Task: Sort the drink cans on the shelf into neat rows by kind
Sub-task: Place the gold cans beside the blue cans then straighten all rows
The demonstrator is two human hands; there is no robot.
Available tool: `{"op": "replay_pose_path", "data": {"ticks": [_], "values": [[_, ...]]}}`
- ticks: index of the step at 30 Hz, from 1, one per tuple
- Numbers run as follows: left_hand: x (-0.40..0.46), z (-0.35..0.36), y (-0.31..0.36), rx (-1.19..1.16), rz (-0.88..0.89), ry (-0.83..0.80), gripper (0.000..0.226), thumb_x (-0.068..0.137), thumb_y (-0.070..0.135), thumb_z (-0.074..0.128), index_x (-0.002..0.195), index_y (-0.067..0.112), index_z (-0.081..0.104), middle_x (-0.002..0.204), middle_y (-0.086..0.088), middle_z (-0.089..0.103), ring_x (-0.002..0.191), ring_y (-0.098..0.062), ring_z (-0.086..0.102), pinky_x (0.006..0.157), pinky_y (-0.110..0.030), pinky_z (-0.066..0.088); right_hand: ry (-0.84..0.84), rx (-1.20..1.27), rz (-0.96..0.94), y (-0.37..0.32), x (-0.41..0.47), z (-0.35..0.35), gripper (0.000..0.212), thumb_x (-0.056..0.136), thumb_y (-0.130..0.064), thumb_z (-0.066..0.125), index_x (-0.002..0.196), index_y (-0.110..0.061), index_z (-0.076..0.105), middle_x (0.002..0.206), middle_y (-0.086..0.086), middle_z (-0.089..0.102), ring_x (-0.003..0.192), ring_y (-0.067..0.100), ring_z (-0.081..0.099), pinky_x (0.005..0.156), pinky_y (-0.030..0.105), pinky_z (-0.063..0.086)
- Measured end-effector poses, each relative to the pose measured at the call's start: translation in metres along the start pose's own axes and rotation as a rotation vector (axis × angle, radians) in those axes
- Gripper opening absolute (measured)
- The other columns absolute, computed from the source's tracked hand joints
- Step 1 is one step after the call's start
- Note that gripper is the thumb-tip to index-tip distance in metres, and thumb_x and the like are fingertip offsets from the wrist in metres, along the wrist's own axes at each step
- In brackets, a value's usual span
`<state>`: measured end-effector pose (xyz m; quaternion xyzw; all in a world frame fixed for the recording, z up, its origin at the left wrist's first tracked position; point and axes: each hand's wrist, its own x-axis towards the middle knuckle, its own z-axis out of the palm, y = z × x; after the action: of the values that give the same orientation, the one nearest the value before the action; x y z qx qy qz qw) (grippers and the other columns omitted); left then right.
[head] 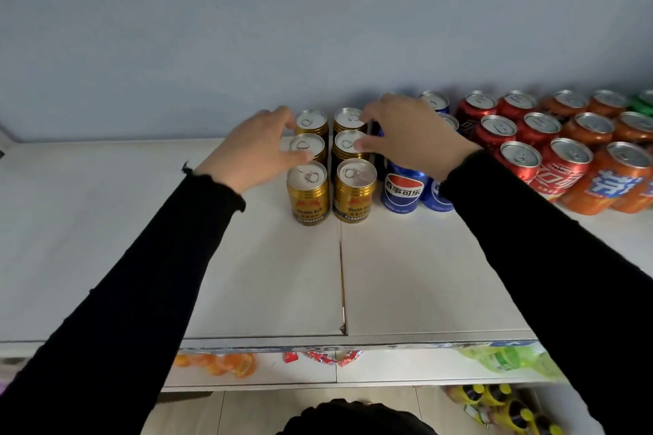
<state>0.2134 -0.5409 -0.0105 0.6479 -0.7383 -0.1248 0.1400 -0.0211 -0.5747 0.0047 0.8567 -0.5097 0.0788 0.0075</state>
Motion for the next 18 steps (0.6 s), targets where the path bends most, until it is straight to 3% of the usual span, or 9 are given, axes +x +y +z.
{"op": "replay_pose_path", "data": {"ticks": [3, 5, 8, 12, 18], "values": [[0.029, -0.006, 0.005, 0.1, -0.058, -0.058, 0.064, 0.09, 0.059, 0.062, 0.141, 0.021, 0.05, 0.134, -0.008, 0.057, 0.118, -0.026, 0.055, 0.086, -0.033, 0.038, -0.096, -0.081, 0.02, -0.002, 0.028, 0.001, 0.046, 0.096, -0.05, 0.053, 0.125, -0.016, 0.061, 0.122, 0.008, 0.062, 0.111, 0.028, 0.058, 0.087, 0.039, 0.045], [0.042, -0.001, 0.014, 0.172, -0.063, -0.104, 0.062, 0.089, 0.06, 0.062, 0.134, 0.016, 0.057, 0.126, -0.009, 0.062, 0.113, -0.028, 0.057, 0.083, -0.034, 0.039, -0.143, -0.152, 0.026, -0.008, 0.043, 0.01, 0.05, 0.092, -0.057, 0.052, 0.114, -0.014, 0.063, 0.111, 0.006, 0.065, 0.101, 0.027, 0.059, 0.081, 0.037, 0.046], [0.053, 0.009, 0.02, 0.266, -0.027, -0.098, 0.053, 0.085, 0.057, 0.067, 0.111, 0.012, 0.067, 0.108, -0.01, 0.068, 0.098, -0.028, 0.06, 0.075, -0.034, 0.041, -0.15, -0.224, 0.011, -0.013, 0.054, 0.02, 0.05, 0.088, -0.06, 0.058, 0.107, -0.015, 0.063, 0.094, 0.004, 0.059, 0.088, 0.025, 0.053, 0.069, 0.033, 0.035], [0.056, 0.013, 0.017, 0.274, -0.026, -0.077, 0.046, 0.084, 0.051, 0.071, 0.105, 0.01, 0.07, 0.104, -0.01, 0.068, 0.097, -0.029, 0.062, 0.075, -0.034, 0.04, -0.181, -0.171, -0.02, -0.01, 0.062, 0.025, 0.054, 0.087, -0.056, 0.065, 0.122, -0.015, 0.06, 0.116, 0.008, 0.066, 0.108, 0.029, 0.061, 0.074, 0.033, 0.038], [0.059, 0.012, 0.016, 0.243, -0.034, -0.075, 0.045, 0.086, 0.05, 0.072, 0.108, 0.01, 0.069, 0.106, -0.01, 0.068, 0.1, -0.029, 0.061, 0.079, -0.036, 0.042, -0.199, -0.16, -0.051, -0.005, 0.063, 0.026, 0.048, 0.09, -0.049, 0.065, 0.121, -0.013, 0.06, 0.117, 0.009, 0.067, 0.108, 0.03, 0.061, 0.075, 0.032, 0.038]]}}
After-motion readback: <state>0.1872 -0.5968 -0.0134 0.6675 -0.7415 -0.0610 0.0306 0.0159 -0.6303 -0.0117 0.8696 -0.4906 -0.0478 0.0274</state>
